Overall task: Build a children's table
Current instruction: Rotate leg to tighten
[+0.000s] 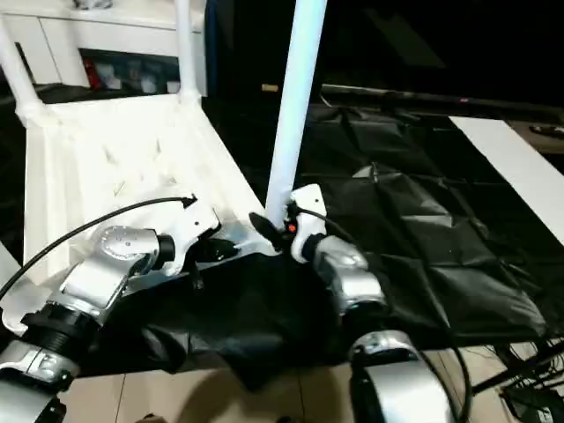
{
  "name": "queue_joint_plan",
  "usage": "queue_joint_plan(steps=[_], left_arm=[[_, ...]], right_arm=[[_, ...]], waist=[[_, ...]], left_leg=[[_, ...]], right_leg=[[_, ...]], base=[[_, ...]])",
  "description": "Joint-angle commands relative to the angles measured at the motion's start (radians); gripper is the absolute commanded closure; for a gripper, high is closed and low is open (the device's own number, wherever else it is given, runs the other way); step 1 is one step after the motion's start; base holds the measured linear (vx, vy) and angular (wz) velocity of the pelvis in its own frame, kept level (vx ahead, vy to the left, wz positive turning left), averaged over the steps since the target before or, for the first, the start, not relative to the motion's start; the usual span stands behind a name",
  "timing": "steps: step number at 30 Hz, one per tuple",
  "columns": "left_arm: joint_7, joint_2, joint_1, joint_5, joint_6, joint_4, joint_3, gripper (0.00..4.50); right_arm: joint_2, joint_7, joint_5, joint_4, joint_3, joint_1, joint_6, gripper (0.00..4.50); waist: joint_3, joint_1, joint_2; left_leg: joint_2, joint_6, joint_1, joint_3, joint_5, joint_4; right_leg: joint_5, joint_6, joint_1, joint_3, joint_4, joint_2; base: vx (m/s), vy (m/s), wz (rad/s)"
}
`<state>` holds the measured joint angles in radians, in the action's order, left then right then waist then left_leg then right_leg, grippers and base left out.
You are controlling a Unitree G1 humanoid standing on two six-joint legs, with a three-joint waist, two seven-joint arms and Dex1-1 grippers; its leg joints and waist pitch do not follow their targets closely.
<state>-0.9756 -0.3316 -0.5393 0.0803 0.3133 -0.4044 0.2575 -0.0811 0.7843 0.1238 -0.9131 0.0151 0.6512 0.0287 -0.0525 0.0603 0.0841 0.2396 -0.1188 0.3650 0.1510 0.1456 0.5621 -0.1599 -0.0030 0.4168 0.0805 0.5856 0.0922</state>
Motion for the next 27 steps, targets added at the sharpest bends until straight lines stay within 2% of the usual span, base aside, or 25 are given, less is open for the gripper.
queue_joint_plan(steps=[1,3,4,6,8,9,11,13,14,16,17,19,21,24,27], left_arm=[[-0.048,0.016,-0.021,-0.052,-0.05,0.042,0.022,4.5],[-0.096,-0.006,-0.014,-0.066,-0.062,0.051,0.02,4.5],[-0.12,-0.015,-0.011,-0.074,-0.057,0.056,0.021,4.5],[-0.135,-0.02,-0.01,-0.078,-0.053,0.06,0.021,4.5],[-0.21,-0.052,0.005,-0.101,-0.05,0.088,0.029,4.5],[-0.21,-0.052,0.005,-0.101,-0.05,0.088,0.029,4.5],[-0.239,-0.067,0.009,-0.11,-0.057,0.091,0.033,4.5],[-0.247,-0.07,0.01,-0.112,-0.059,0.09,0.033,4.5],[-0.256,-0.075,0.012,-0.114,-0.064,0.089,0.034,4.5],[-0.262,-0.076,0.013,-0.118,-0.064,0.09,0.034,4.5],[-0.27,-0.078,0.015,-0.123,-0.063,0.092,0.035,4.5],[-0.279,-0.083,0.017,-0.127,-0.06,0.095,0.038,4.5],[-0.287,-0.086,0.019,-0.131,-0.058,0.098,0.039,4.5],[-0.297,-0.094,0.022,-0.133,-0.055,0.099,0.043,4.5],[-0.286,-0.096,0.023,-0.126,-0.057,0.094,0.042,4.5]], right_arm=[[-0.003,0.112,-0.038,-0.017,0.082,-0.017,-0.031,1.12],[-0.041,0.168,-0.056,-0.018,0.095,-0.021,-0.015,1.12],[-0.057,0.194,-0.064,-0.022,0.1,-0.021,-0.009,1.12],[-0.065,0.207,-0.069,-0.025,0.102,-0.02,-0.006,1.12],[-0.102,0.248,-0.09,-0.045,0.119,-0.015,0.005,1.12],[-0.102,0.248,-0.09,-0.045,0.119,-0.015,0.005,1.12],[-0.119,0.309,-0.069,-0.031,0.123,-0.02,0.001,1.12],[-0.123,0.332,-0.06,-0.025,0.121,-0.022,0.0,1.12],[-0.128,0.37,-0.045,-0.012,0.118,-0.028,-0.004,1.37],[-0.13,0.389,-0.039,-0.003,0.116,-0.032,-0.007,1.37],[-0.131,0.417,-0.028,0.011,0.113,-0.038,-0.011,1.59],[-0.134,0.456,-0.016,0.024,0.115,-0.046,-0.022,1.59],[-0.137,0.482,-0.01,0.031,0.117,-0.051,-0.027,1.85],[-0.14,0.51,-0.001,0.042,0.122,-0.058,-0.039,1.92],[-0.139,0.516,0.006,0.052,0.121,-0.067,-0.046,1.95]], waist=[[0.059,0.007,-0.018],[0.059,0.012,-0.017],[0.059,0.013,-0.012],[0.061,0.018,-0.014],[0.062,0.024,-0.012],[0.061,0.024,-0.011],[0.064,0.029,-0.017],[0.065,0.027,-0.015],[0.066,0.029,-0.019],[0.066,0.03,-0.018],[0.065,0.03,-0.019],[0.064,0.032,-0.018],[0.063,0.033,-0.017],[0.062,0.035,-0.019],[0.062,0.036,-0.015]], left_leg=[[-0.013,0.001,-0.014,0.02,0.436,-0.069],[-0.012,0.003,-0.015,0.023,0.425,-0.066],[-0.013,0.004,-0.014,0.025,0.419,-0.065],[-0.012,0.005,-0.012,0.026,0.388,-0.065],[-0.012,0.004,-0.011,0.028,0.366,-0.063],[-0.013,0.006,-0.007,0.029,0.364,-0.062],[-0.011,0.007,-0.01,0.028,0.353,-0.062],[-0.011,0.009,-0.009,0.029,0.34,-0.062],[-0.011,0.01,-0.01,0.029,0.329,-0.062],[-0.01,0.011,-0.01,0.03,0.327,-0.062],[-0.01,0.01,-0.01,0.03,0.33,-0.062],[-0.01,0.01,-0.011,0.031,0.347,-0.063],[-0.009,0.009,-0.012,0.031,0.362,-0.064],[-0.008,0.006,-0.014,0.032,0.374,-0.064],[-0.009,0.001,-0.011,0.03,0.372,-0.064]], right_leg=[[-0.417,-0.149,-0.037,-0.03,-0.077,0.035],[-0.395,-0.16,-0.033,-0.034,-0.074,0.034],[-0.39,-0.165,-0.034,-0.036,-0.069,0.032],[-0.364,-0.174,-0.037,-0.039,-0.063,0.033],[-0.33,-0.185,-0.039,-0.041,-0.056,0.031],[-0.329,-0.185,-0.04,-0.042,-0.053,0.031],[-0.311,-0.189,-0.042,-0.043,-0.05,0.031],[-0.28,-0.198,-0.043,-0.043,-0.047,0.028],[-0.25,-0.207,-0.044,-0.043,-0.044,0.027],[-0.234,-0.215,-0.045,-0.043,-0.042,0.026],[-0.235,-0.216,-0.045,-0.043,-0.042,0.026],[-0.259,-0.212,-0.045,-0.043,-0.044,0.026],[-0.285,-0.206,-0.044,-0.043,-0.047,0.028],[-0.317,-0.198,-0.041,-0.045,-0.05,0.028],[-0.343,-0.184,-0.042,-0.044,-0.051,0.03]], base=[[0.0,0.0,0.0],[0.0,0.0,0.0],[0.0,0.0,0.0],[0.0,0.0,0.0],[0.0,0.0,0.0],[0.0,0.0,0.0],[0.0,0.0,0.0],[0.0,0.0,0.0],[0.0,0.0,0.0],[0.0,0.0,0.0],[0.0,0.0,0.0],[0.0,0.0,0.0],[0.0,0.0,0.0],[0.0,0.0,0.0],[0.0,0.0,0.0]])
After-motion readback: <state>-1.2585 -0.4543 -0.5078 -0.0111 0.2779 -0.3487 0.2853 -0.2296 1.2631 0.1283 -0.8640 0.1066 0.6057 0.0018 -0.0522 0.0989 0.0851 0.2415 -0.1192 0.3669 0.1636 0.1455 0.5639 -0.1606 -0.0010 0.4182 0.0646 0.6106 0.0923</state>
